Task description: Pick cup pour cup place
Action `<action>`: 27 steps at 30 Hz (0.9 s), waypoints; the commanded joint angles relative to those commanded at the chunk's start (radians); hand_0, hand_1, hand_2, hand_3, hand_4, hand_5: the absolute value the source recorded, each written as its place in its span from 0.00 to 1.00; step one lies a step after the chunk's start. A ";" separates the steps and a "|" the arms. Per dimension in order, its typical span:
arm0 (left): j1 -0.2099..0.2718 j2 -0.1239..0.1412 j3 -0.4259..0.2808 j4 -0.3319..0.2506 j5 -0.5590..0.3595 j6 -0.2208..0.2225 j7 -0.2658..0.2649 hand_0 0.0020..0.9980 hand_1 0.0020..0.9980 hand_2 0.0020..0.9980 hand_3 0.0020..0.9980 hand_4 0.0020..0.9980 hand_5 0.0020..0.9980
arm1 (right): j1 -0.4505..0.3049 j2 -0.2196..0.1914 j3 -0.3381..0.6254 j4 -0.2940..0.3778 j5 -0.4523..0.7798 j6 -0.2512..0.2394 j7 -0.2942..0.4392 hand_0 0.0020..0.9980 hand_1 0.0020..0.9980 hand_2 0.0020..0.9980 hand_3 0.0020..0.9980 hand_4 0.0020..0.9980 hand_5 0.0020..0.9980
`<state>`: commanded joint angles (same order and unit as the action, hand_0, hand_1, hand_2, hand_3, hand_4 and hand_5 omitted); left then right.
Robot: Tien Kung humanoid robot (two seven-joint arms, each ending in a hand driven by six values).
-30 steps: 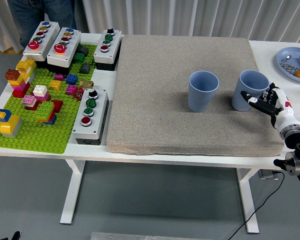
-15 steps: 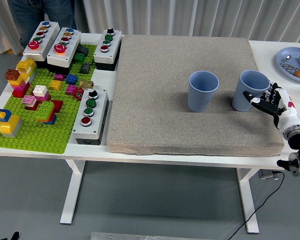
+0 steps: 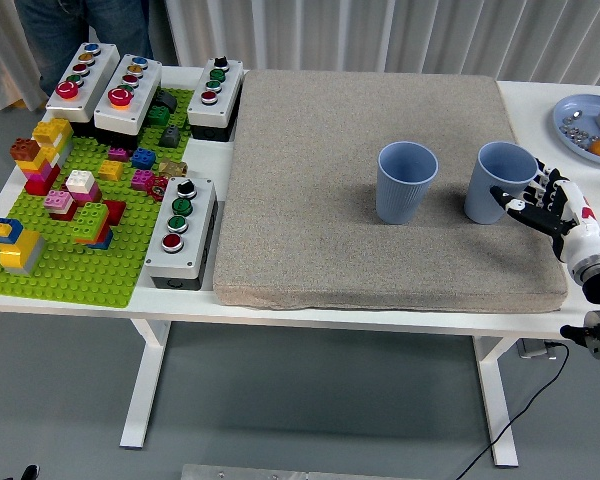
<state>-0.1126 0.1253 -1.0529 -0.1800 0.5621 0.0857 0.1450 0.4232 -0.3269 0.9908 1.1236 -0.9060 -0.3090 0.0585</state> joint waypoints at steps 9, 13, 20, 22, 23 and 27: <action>0.001 0.000 -0.010 0.000 0.004 0.001 -0.001 0.71 0.65 0.73 0.66 0.47 0.98 | -0.020 -0.028 0.015 0.037 0.000 -0.001 -0.006 0.94 0.84 0.89 0.92 0.86 0.39; -0.001 0.001 -0.016 0.000 0.009 0.002 -0.001 0.71 0.65 0.73 0.66 0.47 0.98 | -0.023 -0.040 0.028 0.058 -0.004 -0.002 -0.011 0.94 0.84 0.89 0.92 0.86 0.39; 0.002 0.002 -0.028 0.000 0.018 0.004 0.000 0.71 0.65 0.73 0.66 0.47 0.98 | -0.033 -0.070 0.049 0.108 -0.007 -0.002 -0.020 0.94 0.84 0.89 0.92 0.86 0.39; 0.001 0.002 -0.029 0.000 0.019 0.003 -0.001 0.71 0.65 0.73 0.65 0.47 0.98 | -0.030 -0.075 0.056 0.120 -0.009 -0.003 -0.022 0.94 0.84 0.89 0.92 0.86 0.39; 0.000 0.002 -0.030 0.000 0.021 0.003 -0.001 0.71 0.65 0.73 0.65 0.47 0.98 | -0.026 -0.077 0.059 0.126 -0.010 -0.005 -0.023 0.94 0.84 0.89 0.92 0.86 0.39; 0.002 0.002 -0.035 0.000 0.026 0.004 0.000 0.71 0.65 0.73 0.65 0.47 0.98 | -0.008 -0.080 0.074 0.148 -0.011 -0.009 -0.024 0.94 0.84 0.89 0.92 0.86 0.39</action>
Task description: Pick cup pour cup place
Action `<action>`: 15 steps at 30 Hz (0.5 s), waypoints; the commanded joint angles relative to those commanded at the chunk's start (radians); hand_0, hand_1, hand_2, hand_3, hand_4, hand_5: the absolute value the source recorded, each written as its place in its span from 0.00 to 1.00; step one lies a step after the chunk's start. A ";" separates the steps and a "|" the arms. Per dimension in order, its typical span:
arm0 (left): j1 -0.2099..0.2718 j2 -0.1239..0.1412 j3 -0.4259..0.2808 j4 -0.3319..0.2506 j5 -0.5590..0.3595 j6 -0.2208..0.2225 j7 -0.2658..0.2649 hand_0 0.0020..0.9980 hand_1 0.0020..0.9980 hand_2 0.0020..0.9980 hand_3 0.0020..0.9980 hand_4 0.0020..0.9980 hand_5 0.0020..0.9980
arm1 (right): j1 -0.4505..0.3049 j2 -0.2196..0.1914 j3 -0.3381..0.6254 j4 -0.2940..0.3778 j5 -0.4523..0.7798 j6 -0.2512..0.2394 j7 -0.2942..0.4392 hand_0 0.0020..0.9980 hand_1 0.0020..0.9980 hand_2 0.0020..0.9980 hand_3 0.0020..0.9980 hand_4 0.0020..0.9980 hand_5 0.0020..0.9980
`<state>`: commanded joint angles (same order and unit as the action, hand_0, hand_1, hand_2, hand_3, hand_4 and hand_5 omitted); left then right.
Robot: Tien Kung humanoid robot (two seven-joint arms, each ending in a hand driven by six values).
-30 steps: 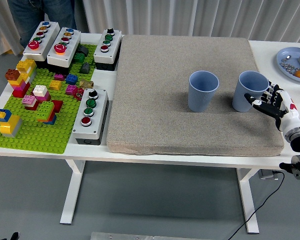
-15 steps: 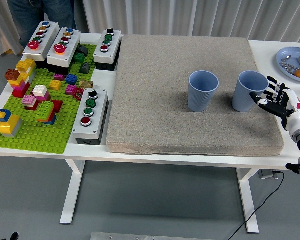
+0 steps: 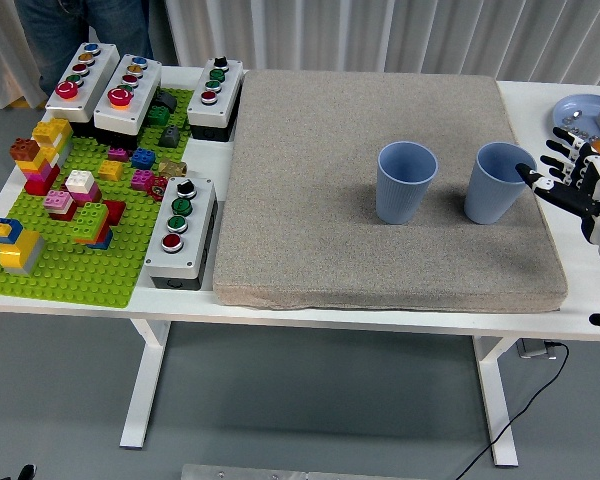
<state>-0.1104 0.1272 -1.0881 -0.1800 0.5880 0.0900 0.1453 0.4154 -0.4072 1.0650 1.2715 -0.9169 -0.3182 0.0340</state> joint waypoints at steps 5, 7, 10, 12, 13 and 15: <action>-0.007 -0.001 -0.004 0.000 0.001 0.001 0.000 0.71 0.65 0.73 0.65 0.47 0.99 | 0.041 0.016 0.034 0.009 0.006 -0.004 0.004 0.94 0.84 0.89 0.92 0.86 0.39; -0.009 -0.002 0.004 0.000 -0.010 0.001 -0.001 0.71 0.65 0.73 0.65 0.47 0.98 | 0.063 0.025 0.045 0.001 0.002 -0.003 0.004 0.94 0.84 0.88 0.91 0.86 0.39; -0.012 -0.003 0.006 0.000 -0.013 0.002 -0.002 0.71 0.65 0.73 0.65 0.47 0.98 | 0.077 0.032 0.060 -0.009 0.010 -0.001 0.008 0.94 0.84 0.88 0.91 0.86 0.39; -0.011 -0.001 0.011 0.000 -0.017 0.001 -0.002 0.71 0.65 0.73 0.65 0.47 0.98 | 0.083 0.039 0.072 -0.020 0.009 -0.003 0.013 0.94 0.84 0.88 0.91 0.86 0.39; -0.011 0.000 0.014 0.000 -0.017 0.000 -0.002 0.71 0.65 0.73 0.66 0.47 0.99 | 0.089 0.047 0.080 -0.029 0.018 -0.009 0.024 0.94 0.83 0.84 0.90 0.86 0.39; -0.010 0.001 0.018 0.000 -0.017 0.000 -0.002 0.71 0.65 0.73 0.66 0.47 0.99 | 0.096 0.058 0.089 -0.042 0.028 -0.012 0.039 0.94 0.83 0.84 0.90 0.86 0.39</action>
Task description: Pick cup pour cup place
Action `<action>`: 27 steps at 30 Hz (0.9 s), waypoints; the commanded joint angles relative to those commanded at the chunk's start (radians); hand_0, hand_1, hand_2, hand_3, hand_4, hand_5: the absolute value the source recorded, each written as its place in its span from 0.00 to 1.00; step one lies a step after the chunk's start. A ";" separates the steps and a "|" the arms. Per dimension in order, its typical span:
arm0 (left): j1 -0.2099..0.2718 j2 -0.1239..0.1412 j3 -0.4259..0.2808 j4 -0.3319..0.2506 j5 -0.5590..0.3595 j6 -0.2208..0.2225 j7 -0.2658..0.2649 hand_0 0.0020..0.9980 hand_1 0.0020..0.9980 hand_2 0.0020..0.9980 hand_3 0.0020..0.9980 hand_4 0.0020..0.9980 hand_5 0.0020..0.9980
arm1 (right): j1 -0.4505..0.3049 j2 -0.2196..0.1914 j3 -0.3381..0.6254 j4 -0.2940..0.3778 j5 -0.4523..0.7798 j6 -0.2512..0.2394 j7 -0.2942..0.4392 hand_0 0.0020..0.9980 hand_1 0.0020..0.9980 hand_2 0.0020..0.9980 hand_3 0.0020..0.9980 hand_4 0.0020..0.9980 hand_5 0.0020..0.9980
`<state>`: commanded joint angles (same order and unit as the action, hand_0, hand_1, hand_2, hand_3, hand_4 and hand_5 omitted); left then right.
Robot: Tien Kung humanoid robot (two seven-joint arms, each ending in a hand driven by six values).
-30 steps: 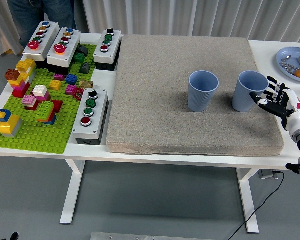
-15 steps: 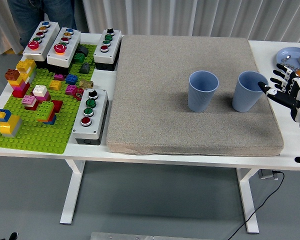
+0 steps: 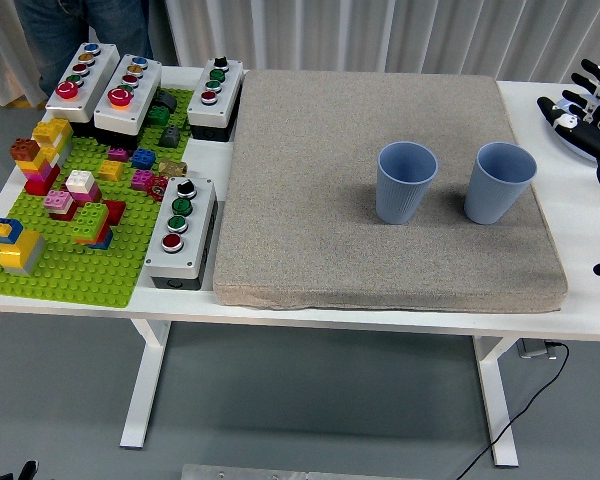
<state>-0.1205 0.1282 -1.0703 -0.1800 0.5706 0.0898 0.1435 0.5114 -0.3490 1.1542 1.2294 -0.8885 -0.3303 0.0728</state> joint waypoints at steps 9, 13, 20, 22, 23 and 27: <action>0.006 0.001 0.005 0.000 0.004 -0.001 0.002 0.71 0.65 0.73 0.66 0.47 0.99 | 0.021 0.054 0.054 -0.062 0.044 0.007 0.062 0.93 0.82 0.82 0.90 0.85 0.38; 0.002 0.001 0.008 0.000 0.001 -0.001 0.000 0.72 0.65 0.73 0.66 0.47 0.99 | 0.044 0.071 0.087 -0.085 0.037 0.008 0.065 0.93 0.82 0.82 0.90 0.85 0.39; 0.002 0.001 0.013 0.000 -0.010 0.000 -0.002 0.72 0.65 0.73 0.66 0.47 0.99 | 0.076 0.063 0.105 -0.087 0.024 0.009 0.060 0.92 0.82 0.82 0.89 0.85 0.39; 0.002 0.001 0.014 0.000 -0.011 -0.001 -0.002 0.72 0.65 0.73 0.66 0.47 0.99 | 0.087 0.061 0.109 -0.088 0.020 0.008 0.059 0.93 0.82 0.82 0.89 0.85 0.39; 0.002 0.001 0.014 0.000 -0.010 -0.001 -0.002 0.72 0.65 0.73 0.66 0.47 0.99 | 0.095 0.060 0.118 -0.088 0.017 0.011 0.057 0.93 0.82 0.82 0.89 0.85 0.39; -0.001 0.000 0.013 0.000 -0.010 -0.001 -0.002 0.72 0.65 0.73 0.66 0.47 0.99 | 0.121 0.054 0.147 -0.084 0.006 0.008 0.055 0.93 0.82 0.82 0.89 0.85 0.39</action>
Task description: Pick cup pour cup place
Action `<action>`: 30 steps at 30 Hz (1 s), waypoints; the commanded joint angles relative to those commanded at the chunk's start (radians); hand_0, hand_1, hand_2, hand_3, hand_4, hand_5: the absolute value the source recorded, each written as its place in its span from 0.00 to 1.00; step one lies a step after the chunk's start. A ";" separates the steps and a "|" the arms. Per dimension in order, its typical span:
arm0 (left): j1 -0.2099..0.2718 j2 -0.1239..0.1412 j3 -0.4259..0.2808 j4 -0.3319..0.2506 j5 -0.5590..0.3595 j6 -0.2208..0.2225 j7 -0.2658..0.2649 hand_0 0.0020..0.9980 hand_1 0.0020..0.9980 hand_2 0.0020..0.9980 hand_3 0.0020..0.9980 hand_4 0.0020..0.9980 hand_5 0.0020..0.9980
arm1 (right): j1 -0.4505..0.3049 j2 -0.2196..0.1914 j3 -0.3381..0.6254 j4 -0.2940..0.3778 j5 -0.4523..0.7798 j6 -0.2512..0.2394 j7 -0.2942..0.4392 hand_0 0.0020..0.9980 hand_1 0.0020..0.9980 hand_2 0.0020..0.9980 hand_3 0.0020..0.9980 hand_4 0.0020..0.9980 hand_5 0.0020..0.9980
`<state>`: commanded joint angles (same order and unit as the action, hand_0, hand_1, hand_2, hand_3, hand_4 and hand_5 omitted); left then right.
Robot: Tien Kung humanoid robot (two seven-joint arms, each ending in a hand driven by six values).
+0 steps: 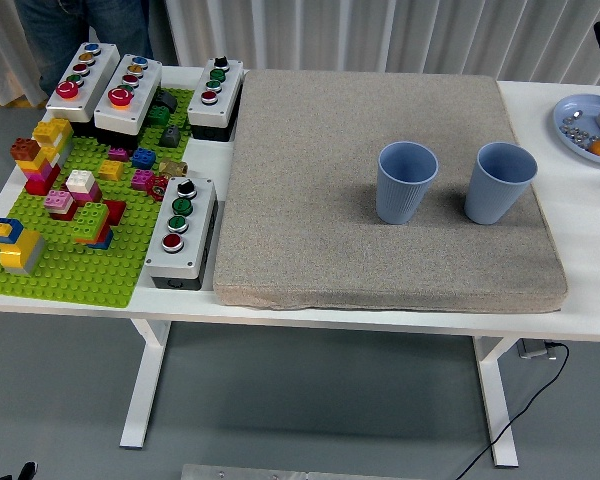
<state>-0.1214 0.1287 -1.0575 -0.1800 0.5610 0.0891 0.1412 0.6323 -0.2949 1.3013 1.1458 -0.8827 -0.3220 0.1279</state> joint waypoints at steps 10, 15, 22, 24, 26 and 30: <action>-0.002 0.003 -0.001 0.000 0.002 0.001 0.003 0.72 0.65 0.73 0.66 0.47 0.99 | 0.061 -0.011 0.063 0.007 -0.031 -0.002 -0.003 0.92 0.82 0.82 0.89 0.85 0.38; -0.001 0.002 -0.001 0.000 0.002 0.001 0.003 0.72 0.65 0.73 0.66 0.47 0.99 | 0.060 0.004 0.081 0.009 -0.036 -0.004 0.002 0.92 0.81 0.82 0.89 0.85 0.38; -0.002 0.003 0.007 0.000 -0.006 0.001 0.001 0.72 0.65 0.73 0.66 0.47 0.99 | 0.050 0.017 0.101 0.010 -0.045 -0.004 0.003 0.92 0.81 0.82 0.89 0.84 0.38; 0.000 0.004 0.010 0.000 -0.008 0.001 0.000 0.72 0.65 0.73 0.66 0.47 0.99 | 0.046 0.020 0.108 0.013 -0.048 -0.004 0.003 0.92 0.81 0.82 0.89 0.84 0.38; 0.002 0.004 0.011 0.000 -0.007 0.000 0.000 0.72 0.65 0.73 0.66 0.47 0.99 | 0.041 0.021 0.112 0.014 -0.049 -0.003 0.003 0.92 0.81 0.82 0.88 0.83 0.37; 0.004 0.004 0.010 0.000 -0.005 0.000 0.000 0.72 0.65 0.73 0.66 0.47 0.99 | 0.034 0.022 0.122 0.015 -0.051 0.000 0.002 0.92 0.81 0.82 0.88 0.83 0.37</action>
<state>-0.1176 0.1331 -1.0474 -0.1800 0.5558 0.0893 0.1409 0.6665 -0.2731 1.4228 1.1611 -0.9341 -0.3223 0.1304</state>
